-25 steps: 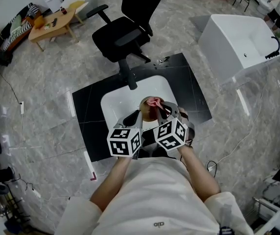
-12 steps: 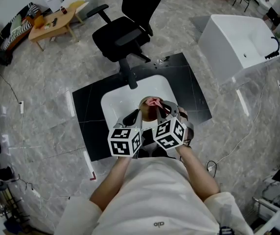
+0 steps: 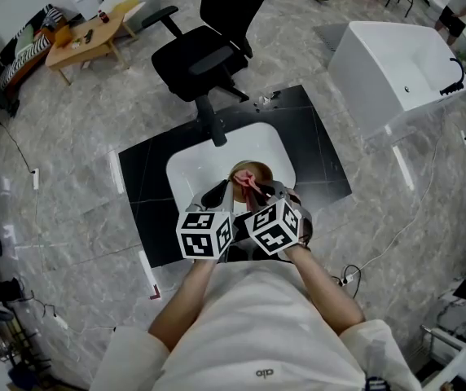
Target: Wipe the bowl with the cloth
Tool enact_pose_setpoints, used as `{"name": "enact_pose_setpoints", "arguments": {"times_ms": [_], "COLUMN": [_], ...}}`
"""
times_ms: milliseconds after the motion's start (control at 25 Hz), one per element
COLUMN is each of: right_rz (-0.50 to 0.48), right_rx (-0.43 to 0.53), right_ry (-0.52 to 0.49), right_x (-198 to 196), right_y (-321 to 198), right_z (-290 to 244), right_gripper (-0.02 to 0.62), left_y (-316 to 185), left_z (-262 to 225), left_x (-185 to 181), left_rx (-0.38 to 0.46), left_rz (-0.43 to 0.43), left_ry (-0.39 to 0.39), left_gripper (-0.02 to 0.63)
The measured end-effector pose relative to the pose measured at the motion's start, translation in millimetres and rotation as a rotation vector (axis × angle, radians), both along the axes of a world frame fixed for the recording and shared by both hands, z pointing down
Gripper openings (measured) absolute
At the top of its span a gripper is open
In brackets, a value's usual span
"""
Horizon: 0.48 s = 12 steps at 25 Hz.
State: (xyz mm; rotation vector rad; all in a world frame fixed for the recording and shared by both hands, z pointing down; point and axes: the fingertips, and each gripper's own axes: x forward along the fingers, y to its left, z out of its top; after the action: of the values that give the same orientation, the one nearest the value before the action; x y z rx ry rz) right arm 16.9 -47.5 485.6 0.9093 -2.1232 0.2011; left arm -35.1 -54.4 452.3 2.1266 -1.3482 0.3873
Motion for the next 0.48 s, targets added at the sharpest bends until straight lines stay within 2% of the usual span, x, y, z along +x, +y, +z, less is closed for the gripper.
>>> {"name": "enact_pose_setpoints", "arguments": {"times_ms": [200, 480], "right_rz": [-0.026, -0.028], "right_rx": [0.006, 0.067], "right_ry": [-0.046, 0.107], "right_x": [-10, 8], "right_y": [2, -9], "right_z": [-5, 1], "right_gripper": [0.029, 0.029], "left_y": [1, 5], "left_z": [-2, -2], "left_x": [1, 9], "left_rx": [0.003, -0.004], "left_rz": [-0.001, 0.020], "left_ry": [0.010, 0.016], "left_gripper": [0.017, 0.017]}}
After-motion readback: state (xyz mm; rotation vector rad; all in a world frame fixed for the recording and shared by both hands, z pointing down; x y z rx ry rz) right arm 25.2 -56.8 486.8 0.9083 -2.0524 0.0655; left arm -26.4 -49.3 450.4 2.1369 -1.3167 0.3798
